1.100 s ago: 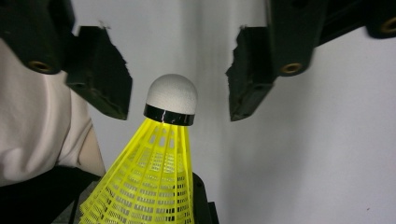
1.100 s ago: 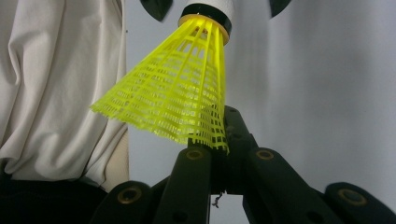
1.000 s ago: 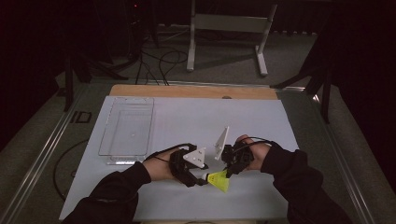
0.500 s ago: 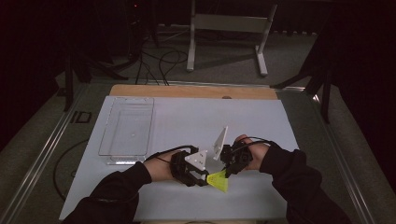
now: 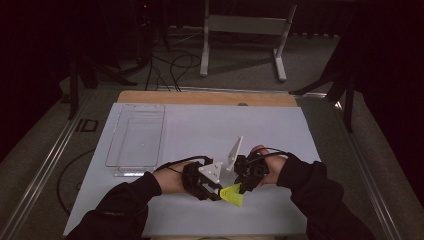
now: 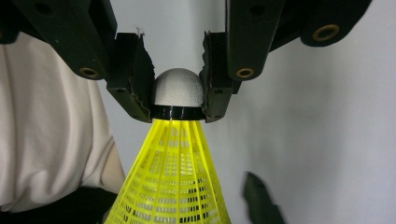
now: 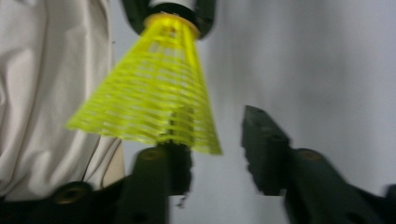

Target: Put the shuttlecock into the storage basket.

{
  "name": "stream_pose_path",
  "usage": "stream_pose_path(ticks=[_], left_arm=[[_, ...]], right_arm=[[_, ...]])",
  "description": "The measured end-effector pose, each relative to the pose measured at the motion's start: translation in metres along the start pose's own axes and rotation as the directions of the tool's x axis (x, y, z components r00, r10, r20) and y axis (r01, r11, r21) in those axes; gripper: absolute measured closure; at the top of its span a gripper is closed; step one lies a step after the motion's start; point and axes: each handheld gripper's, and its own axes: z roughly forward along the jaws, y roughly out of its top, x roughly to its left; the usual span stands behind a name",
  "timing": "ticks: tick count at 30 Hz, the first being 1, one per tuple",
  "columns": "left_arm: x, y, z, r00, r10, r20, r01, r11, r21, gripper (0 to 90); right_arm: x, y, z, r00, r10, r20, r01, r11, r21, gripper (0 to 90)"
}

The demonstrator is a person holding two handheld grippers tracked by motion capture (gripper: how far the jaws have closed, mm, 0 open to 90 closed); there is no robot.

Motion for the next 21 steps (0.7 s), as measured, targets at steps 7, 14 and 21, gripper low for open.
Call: stream_pose_path(ticks=[7, 14, 21], left_arm=[[0.002, -0.005, -0.006, 0.9997, -0.021, 0.01, 0.021, 0.9997, 0.015, 65.7], [0.007, -0.012, -0.015, 0.9982, -0.059, 0.01, 0.059, 0.9981, 0.019, 65.7], [0.012, -0.019, -0.026, 0.9944, -0.106, -0.005, 0.106, 0.9943, 0.012, 65.7]], right_arm=[[0.0, -0.007, -0.004, 0.9974, 0.059, 0.043, -0.056, 0.9972, -0.049, 43.1], [-0.001, -0.013, -0.007, 0.9927, 0.09, 0.08, -0.082, 0.9925, -0.091, 34.5], [-0.003, -0.025, -0.012, 0.9834, 0.112, 0.143, -0.09, 0.9842, -0.152, 30.3]])
